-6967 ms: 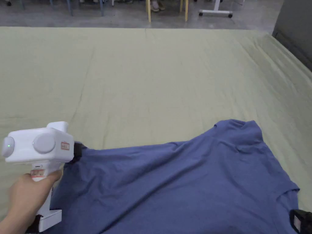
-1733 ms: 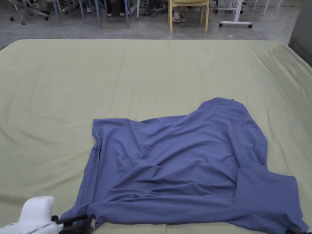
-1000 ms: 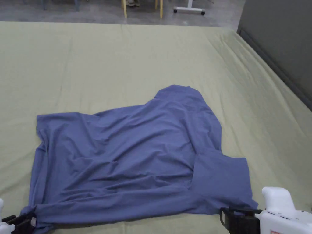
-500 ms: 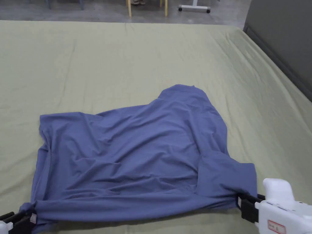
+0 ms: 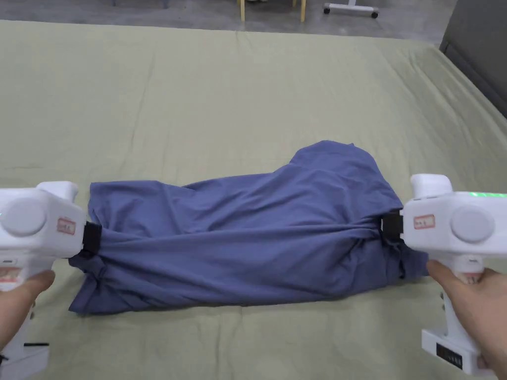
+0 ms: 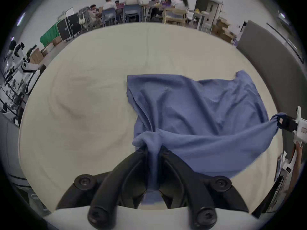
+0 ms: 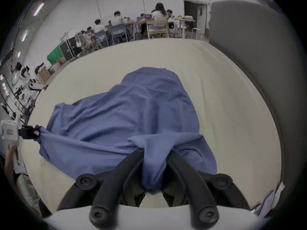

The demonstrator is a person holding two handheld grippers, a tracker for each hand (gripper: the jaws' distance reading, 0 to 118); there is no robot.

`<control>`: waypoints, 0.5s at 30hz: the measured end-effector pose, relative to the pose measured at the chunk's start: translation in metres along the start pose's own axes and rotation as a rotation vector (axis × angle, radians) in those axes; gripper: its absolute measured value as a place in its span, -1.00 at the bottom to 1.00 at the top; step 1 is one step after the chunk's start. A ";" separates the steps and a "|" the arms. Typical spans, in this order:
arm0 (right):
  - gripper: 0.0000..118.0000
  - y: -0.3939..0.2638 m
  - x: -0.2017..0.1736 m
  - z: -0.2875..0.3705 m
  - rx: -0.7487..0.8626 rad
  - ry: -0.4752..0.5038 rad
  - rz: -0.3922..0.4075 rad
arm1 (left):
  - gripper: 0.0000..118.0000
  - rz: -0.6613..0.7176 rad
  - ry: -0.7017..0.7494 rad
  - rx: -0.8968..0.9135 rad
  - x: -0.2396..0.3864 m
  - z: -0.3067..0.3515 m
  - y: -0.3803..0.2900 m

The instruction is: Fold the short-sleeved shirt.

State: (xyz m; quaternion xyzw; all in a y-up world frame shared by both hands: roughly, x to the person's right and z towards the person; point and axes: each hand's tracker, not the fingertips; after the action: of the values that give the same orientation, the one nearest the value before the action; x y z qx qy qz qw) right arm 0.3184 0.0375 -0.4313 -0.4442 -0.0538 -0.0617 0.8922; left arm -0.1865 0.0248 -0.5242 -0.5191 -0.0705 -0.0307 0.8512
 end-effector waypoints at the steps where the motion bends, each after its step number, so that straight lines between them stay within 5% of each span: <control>1: -0.79 0.006 0.000 -0.012 -0.027 -0.006 0.004 | -0.83 0.012 0.010 -0.021 -0.001 -0.012 0.003; 6: -0.76 0.007 0.004 -0.046 -0.085 -0.009 0.014 | -0.83 0.058 -0.004 -0.037 -0.004 -0.036 0.007; 7: -0.53 0.004 0.005 -0.049 -0.085 -0.003 0.017 | -0.75 0.063 -0.005 -0.036 -0.004 -0.038 0.006; 8: 0.20 0.000 0.005 -0.048 -0.082 -0.006 0.021 | -0.26 0.076 -0.008 -0.035 -0.005 -0.039 0.005; 9: 0.73 -0.002 0.005 -0.047 -0.084 -0.016 0.027 | 0.19 0.085 0.001 -0.026 -0.005 -0.038 0.001; 10: 0.97 -0.004 0.005 -0.046 -0.087 -0.024 0.030 | 0.43 0.088 0.014 -0.017 -0.006 -0.037 -0.002; 15: 1.00 -0.014 0.010 0.000 -0.001 0.030 -0.005 | 0.43 0.129 -0.029 0.109 -0.016 -0.001 -0.028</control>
State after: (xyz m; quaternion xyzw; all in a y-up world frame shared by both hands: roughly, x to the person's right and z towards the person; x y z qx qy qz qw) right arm 0.3263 0.0289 -0.4188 -0.4437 -0.0417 -0.0706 0.8924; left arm -0.2062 0.0107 -0.5021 -0.4758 -0.0507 0.0355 0.8774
